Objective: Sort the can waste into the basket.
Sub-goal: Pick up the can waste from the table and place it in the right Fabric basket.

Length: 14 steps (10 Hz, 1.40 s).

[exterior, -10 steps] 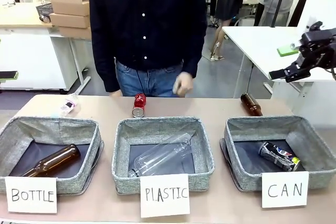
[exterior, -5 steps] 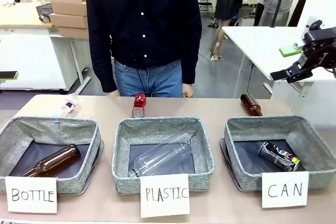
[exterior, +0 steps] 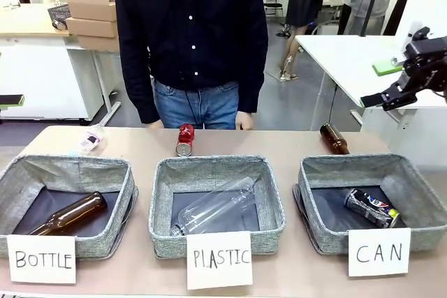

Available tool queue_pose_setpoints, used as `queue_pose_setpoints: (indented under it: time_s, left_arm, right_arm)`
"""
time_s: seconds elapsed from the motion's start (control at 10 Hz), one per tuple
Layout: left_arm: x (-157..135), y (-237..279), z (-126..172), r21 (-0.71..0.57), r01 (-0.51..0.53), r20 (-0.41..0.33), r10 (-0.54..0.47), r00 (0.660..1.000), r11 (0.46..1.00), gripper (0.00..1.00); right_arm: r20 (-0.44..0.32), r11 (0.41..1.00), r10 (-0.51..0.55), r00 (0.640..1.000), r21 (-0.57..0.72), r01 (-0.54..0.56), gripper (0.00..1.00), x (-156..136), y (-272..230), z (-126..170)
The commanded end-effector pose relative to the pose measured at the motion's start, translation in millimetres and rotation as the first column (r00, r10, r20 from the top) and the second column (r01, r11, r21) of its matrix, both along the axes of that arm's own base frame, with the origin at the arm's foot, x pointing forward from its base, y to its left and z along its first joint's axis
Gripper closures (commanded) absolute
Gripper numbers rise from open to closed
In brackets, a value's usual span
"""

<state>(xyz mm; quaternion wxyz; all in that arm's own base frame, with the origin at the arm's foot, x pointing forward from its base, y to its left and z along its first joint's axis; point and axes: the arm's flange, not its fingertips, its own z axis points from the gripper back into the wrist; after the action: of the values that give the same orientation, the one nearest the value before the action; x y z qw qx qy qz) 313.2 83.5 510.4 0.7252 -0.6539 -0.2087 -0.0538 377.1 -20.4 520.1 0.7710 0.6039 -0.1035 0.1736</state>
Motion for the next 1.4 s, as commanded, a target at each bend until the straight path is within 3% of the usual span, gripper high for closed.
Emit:
queue_pose_setpoints:
  time_s: [0.0, 0.1, 0.2, 0.4, 0.5, 0.6, 0.7, 0.8, 0.9, 1.0, 1.1, 1.2, 1.3]
  left_arm:
    - [0, 0, 0, 0.0, 0.0, 0.0, 0.0, 1.0, 1.0, 0.0]
    - [-11, -14, 15, 0.163, 0.025, 0.031, -0.031, 0.999, 0.986, 0.0]
    - [5, -28, 28, 0.287, 0.025, 0.014, -0.031, 0.999, 0.958, 0.0]
    - [67, -65, 41, 0.547, 0.059, -0.13, 0.015, 0.991, 0.835, 0.0]
    - [97, -85, 39, 0.651, 0.028, -0.166, 0.107, 0.98, 0.759, 0.0]
    - [121, -106, 35, 0.723, 0.051, -0.191, 0.128, 0.973, 0.689, 0.0]
    - [139, -128, 32, 0.742, 0.088, -0.185, 0.077, 0.98, 0.664, 0.0]
    - [152, -151, 30, 0.745, 0.059, -0.192, 0.129, 0.973, 0.665, 0.0]
    - [120, -128, 32, 0.721, -0.004, -0.098, 0.107, 0.989, 0.693, 0.0]
    - [120, -128, 32, 0.721, -0.004, -0.098, 0.107, 0.989, 0.693, 0.0]
    - [148, -156, 18, 0.749, 0.031, -0.139, 0.111, 0.984, 0.662, 0.0]
    - [182, -177, 14, 0.761, -0.07, -0.122, 0.248, 0.961, 0.645, 0.0]
    - [217, -200, 5, 0.805, -0.102, -0.116, 0.323, 0.939, 0.585, 0.0]
  right_arm:
    - [-0.01, 1.0, 0.009, 1.0, -0.01, -0.009, 0.0, -1, -2, 5]
    - [-0.01, 1.0, 0.009, 1.0, -0.01, -0.009, 0.0, -1, -2, 5]
    - [-0.01, 1.0, 0.009, 1.0, -0.01, -0.009, 0.0, -1, -2, 5]
    - [-0.01, 1.0, 0.009, 1.0, -0.01, -0.009, 0.0, -1, -2, 5]
    - [-0.01, 1.0, 0.009, 1.0, -0.01, -0.009, 0.0, -1, -2, 5]
    - [-0.01, 1.0, 0.009, 1.0, -0.01, -0.009, 0.0, -1, -2, 5]
    - [-0.01, 1.0, 0.009, 1.0, -0.01, -0.009, 0.0, -1, -2, 5]
    - [-0.01, 1.0, 0.009, 1.0, -0.01, -0.009, 0.0, -1, -2, 5]
    - [-0.01, 1.0, 0.009, 1.0, -0.01, -0.009, 0.0, -1, -2, 5]
    - [-0.01, 1.0, 0.009, 1.0, -0.01, -0.009, 0.0, -1, -2, 5]
    - [-0.01, 1.0, 0.009, 1.0, -0.01, -0.009, 0.0, -1, -2, 5]
    - [-0.01, 1.0, 0.009, 1.0, -0.01, -0.009, 0.0, -1, -2, 5]
    - [-0.01, 1.0, 0.009, 1.0, -0.01, -0.009, 0.0, -1, -2, 5]
